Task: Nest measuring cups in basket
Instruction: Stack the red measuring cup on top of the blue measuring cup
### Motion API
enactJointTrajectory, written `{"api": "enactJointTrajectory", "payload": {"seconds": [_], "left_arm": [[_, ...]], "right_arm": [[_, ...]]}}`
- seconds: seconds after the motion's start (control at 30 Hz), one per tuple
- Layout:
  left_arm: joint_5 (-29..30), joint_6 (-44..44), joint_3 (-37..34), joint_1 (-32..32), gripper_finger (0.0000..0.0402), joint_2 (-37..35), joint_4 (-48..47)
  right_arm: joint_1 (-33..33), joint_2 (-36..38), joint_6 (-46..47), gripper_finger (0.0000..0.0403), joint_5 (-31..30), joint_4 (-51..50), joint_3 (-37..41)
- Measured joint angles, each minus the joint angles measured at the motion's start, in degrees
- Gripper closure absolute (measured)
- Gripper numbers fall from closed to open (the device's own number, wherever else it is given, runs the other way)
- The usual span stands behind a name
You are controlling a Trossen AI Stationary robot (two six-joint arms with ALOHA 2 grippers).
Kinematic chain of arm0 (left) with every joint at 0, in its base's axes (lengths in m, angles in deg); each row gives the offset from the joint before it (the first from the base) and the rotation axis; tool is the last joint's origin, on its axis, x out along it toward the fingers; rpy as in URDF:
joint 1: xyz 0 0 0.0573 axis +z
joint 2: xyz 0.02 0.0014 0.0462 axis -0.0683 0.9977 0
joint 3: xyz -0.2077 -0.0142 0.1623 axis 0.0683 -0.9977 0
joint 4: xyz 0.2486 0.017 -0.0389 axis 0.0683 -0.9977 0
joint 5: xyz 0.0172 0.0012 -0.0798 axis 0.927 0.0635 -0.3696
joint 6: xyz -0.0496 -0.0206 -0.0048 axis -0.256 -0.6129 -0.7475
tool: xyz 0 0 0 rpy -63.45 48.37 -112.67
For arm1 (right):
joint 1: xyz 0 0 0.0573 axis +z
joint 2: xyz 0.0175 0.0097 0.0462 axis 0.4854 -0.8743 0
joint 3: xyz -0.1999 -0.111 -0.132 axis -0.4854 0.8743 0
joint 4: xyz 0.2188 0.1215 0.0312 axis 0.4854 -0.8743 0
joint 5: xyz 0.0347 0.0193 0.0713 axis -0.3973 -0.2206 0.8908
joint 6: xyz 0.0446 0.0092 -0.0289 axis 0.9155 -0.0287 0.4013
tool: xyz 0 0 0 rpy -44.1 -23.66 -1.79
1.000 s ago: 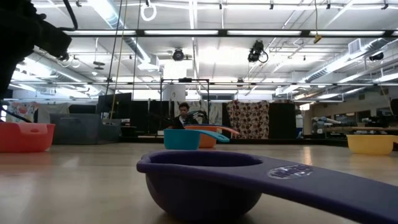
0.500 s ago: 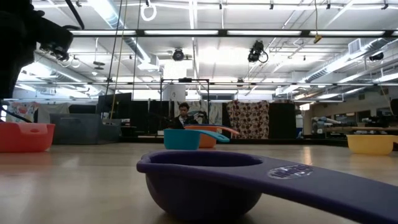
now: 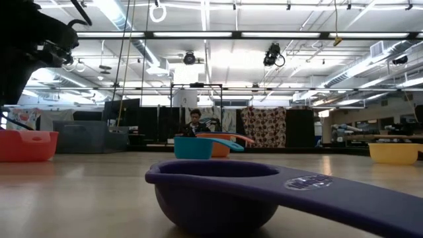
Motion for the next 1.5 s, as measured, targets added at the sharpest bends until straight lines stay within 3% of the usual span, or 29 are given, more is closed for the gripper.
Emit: {"api": "enactJointTrajectory", "payload": {"seconds": [0.2,0.5,0.67,1.0,1.5], "left_arm": [[0.02,9.40,0.00,0.00,0.0276,0.00,0.63],[0.01,7.20,-0.02,0.00,0.0276,0.00,3.54],[0.01,1.34,-0.16,-0.02,0.0276,0.00,3.74],[-0.69,-4.34,-8.04,-0.97,0.0276,0.02,6.76],[0.27,4.68,-8.49,-0.98,0.0276,-0.02,8.04]], "right_arm": [[0.00,0.00,0.00,0.0306,0.00,-1.03,0.02],[0.00,0.00,0.00,0.0306,0.00,-1.03,0.02],[0.00,0.00,-0.02,0.0306,0.00,-1.01,0.02],[0.00,0.00,-1.51,0.0306,0.02,-0.99,0.02],[0.00,0.00,-1.51,0.0306,0.00,-0.95,0.02]]}}
